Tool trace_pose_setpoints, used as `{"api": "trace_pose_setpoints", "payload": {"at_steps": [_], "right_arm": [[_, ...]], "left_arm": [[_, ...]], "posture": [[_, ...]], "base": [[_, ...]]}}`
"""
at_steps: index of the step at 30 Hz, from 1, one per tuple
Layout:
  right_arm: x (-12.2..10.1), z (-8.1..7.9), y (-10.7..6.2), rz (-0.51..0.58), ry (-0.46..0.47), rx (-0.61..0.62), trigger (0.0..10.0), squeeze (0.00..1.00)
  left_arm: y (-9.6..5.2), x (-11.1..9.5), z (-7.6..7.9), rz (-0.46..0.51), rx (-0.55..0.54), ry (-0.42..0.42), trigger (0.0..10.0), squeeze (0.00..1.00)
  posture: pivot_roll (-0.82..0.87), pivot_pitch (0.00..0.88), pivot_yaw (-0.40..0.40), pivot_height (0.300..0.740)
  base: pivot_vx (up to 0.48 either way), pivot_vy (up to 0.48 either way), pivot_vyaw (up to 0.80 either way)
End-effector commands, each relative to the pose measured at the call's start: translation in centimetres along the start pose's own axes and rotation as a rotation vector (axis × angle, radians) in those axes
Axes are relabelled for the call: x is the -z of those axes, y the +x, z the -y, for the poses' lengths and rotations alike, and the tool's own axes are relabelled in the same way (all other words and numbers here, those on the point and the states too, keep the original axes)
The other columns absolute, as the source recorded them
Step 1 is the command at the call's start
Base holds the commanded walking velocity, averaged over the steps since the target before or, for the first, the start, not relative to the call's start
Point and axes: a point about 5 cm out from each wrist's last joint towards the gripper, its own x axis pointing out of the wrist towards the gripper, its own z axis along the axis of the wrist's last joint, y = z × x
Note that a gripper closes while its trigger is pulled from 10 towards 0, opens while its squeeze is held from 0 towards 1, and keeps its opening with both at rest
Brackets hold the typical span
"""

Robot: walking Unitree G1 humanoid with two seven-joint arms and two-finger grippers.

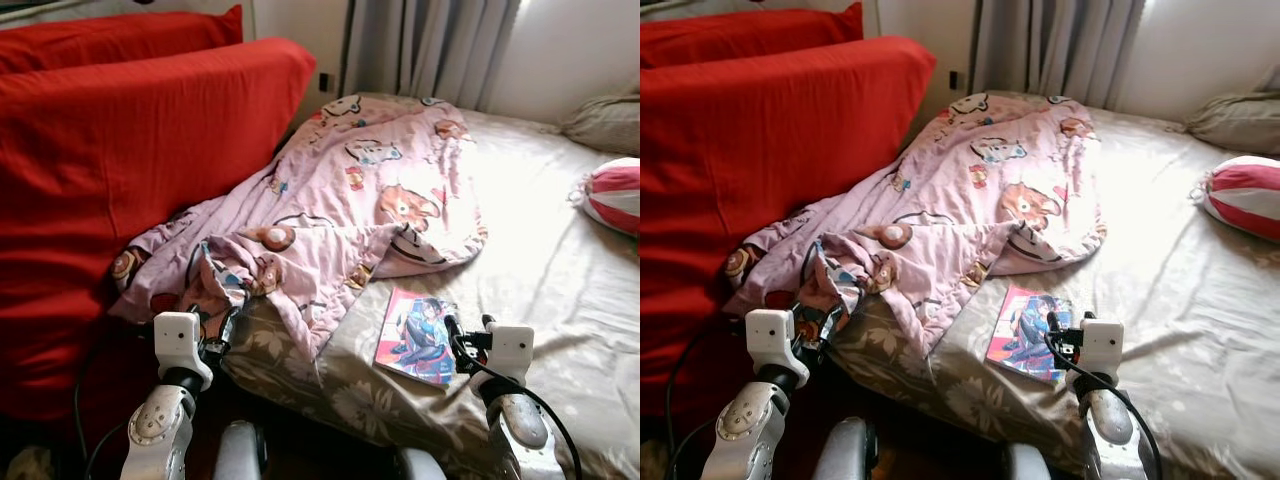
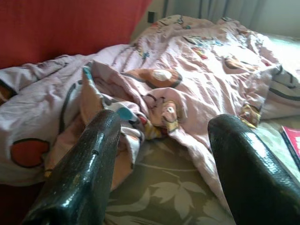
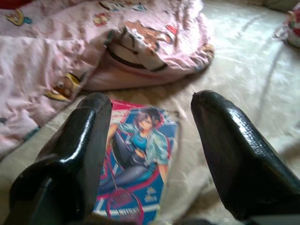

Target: Clean up the room

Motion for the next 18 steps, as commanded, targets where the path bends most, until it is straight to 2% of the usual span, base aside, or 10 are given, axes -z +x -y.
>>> {"api": "trace_pose_setpoints", "payload": {"at_steps": [1, 14, 18], "right_arm": [[-0.1, -0.1, 0.2, 0.002, 0.007, -0.003, 10.0, 0.0], [-0.3, -1.0, 0.7, 0.004, 0.01, -0.036, 10.0, 0.0], [-0.6, -1.9, 1.3, 0.009, 0.01, -0.066, 10.0, 0.0]], "left_arm": [[0.2, 0.0, 0.1, -0.011, 0.012, 0.013, 10.0, 0.0], [0.4, -0.3, 0.2, -0.005, 0.026, 0.012, 10.0, 0.0], [1.0, -0.8, -0.3, 0.002, 0.027, 0.021, 10.0, 0.0]], "posture": [[0.08, 0.045, -0.047, 0.589], [0.09, 0.074, -0.045, 0.589], [0.09, 0.07, -0.031, 0.589]], "base": [[0.0, 0.0, 0.0], [0.0, 0.0, 0.0], [0.0, 0.0, 0.0]]}}
